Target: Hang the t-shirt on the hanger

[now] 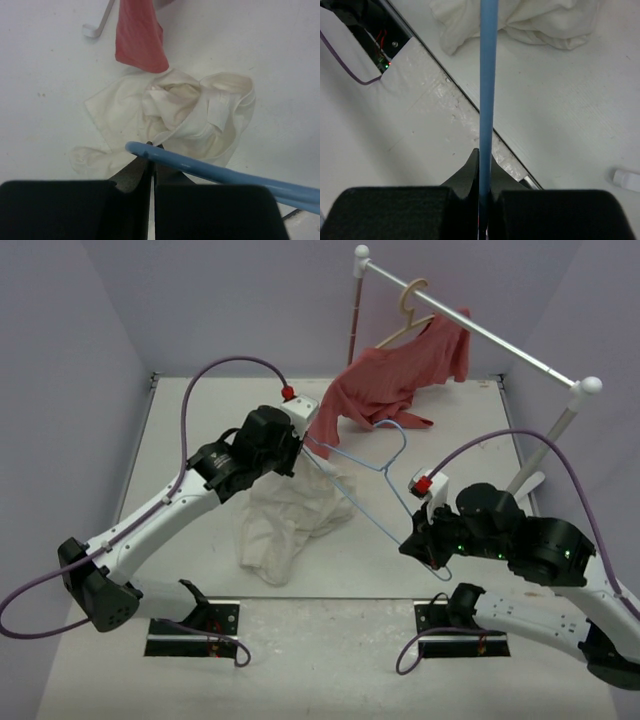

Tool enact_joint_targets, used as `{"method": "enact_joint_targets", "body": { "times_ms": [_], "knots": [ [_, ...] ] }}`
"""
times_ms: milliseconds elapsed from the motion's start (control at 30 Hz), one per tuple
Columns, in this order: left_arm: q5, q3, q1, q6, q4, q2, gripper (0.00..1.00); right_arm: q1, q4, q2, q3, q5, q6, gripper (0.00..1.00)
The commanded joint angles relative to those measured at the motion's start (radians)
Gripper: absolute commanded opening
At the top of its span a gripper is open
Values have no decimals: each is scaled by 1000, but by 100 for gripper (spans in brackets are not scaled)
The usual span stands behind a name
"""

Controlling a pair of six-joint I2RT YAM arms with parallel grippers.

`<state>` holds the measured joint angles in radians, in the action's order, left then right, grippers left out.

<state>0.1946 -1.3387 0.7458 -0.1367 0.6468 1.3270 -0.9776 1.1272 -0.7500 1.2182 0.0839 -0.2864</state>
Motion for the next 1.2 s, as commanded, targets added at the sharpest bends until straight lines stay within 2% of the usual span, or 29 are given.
{"method": "enact_joint_targets", "body": {
  "times_ms": [0, 133, 200, 300, 433, 533, 767, 833, 900, 1067, 1167],
  "knots": [
    [55, -102, -29, 80, 40, -11, 0, -30, 67, -37, 48, -152, 6, 0],
    [185, -129, -78, 68, 66, -11, 0, -30, 88, -5, 66, -178, -22, 0],
    [183, -131, -91, 78, 63, -14, 0, -30, 86, -2, 66, -171, -26, 0],
    [84, -129, -97, 111, 39, -36, 0, -31, 83, -25, 64, -134, -16, 0],
    [-91, -125, -97, 132, 11, -73, 0, -31, 83, -102, 72, -165, 19, 0],
    [-142, -117, -97, 132, 9, -88, 0, -33, 78, -128, 83, -147, 34, 0],
    [-83, -111, -97, 132, 25, -81, 0, -35, 94, -116, 91, -150, 16, 0],
    [-59, -117, -97, 132, 46, -66, 0, -36, 100, -103, 114, -260, -15, 0],
    [-69, -114, -97, 132, 52, -58, 0, -35, 87, -77, 147, -299, -36, 0],
    [-87, -96, -97, 132, 28, -51, 0, -35, 91, -62, 139, -162, 4, 0],
    [-78, -117, -98, 132, 25, -38, 0, -35, 77, -74, 86, -150, 12, 0]
  ]
}}
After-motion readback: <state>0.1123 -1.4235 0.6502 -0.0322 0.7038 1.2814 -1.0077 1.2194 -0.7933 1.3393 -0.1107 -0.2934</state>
